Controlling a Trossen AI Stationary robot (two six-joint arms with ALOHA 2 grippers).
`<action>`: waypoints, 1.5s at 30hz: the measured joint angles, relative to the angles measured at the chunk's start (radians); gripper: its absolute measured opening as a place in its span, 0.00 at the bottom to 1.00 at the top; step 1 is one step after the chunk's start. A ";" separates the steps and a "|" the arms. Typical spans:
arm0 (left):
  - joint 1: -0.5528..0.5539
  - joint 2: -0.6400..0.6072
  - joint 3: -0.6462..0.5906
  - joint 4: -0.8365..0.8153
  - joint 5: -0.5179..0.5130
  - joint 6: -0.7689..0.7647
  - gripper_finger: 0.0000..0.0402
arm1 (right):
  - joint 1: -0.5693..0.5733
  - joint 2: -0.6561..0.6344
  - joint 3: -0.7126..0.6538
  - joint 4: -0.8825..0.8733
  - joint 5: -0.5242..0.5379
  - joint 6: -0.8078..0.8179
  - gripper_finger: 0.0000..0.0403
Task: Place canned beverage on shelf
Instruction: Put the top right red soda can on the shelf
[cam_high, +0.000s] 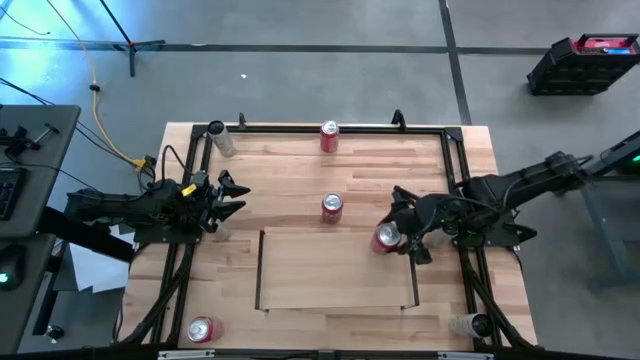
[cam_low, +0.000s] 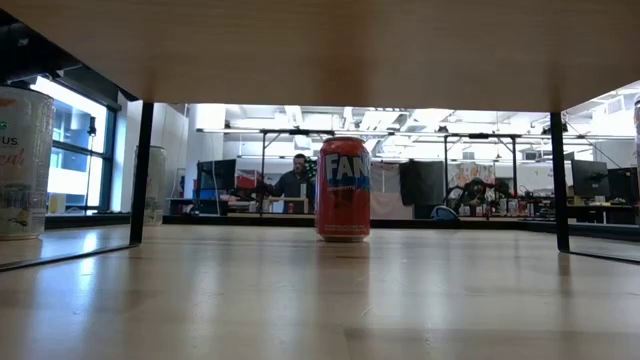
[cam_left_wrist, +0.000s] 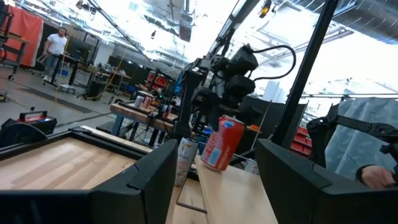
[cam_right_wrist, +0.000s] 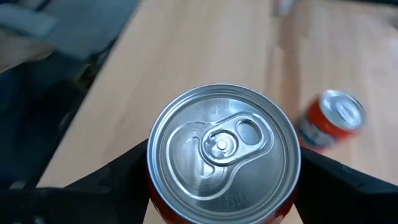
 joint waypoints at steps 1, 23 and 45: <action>0.000 0.000 0.000 0.000 0.000 0.000 0.52 | 0.015 0.001 0.006 -0.005 0.046 0.047 0.73; 0.000 0.000 0.000 -0.001 0.003 0.034 0.52 | 0.333 0.035 0.035 -0.133 0.564 0.582 0.73; 0.000 0.000 0.000 -0.001 0.005 0.024 0.52 | 0.232 0.051 0.036 -0.131 0.459 0.513 0.75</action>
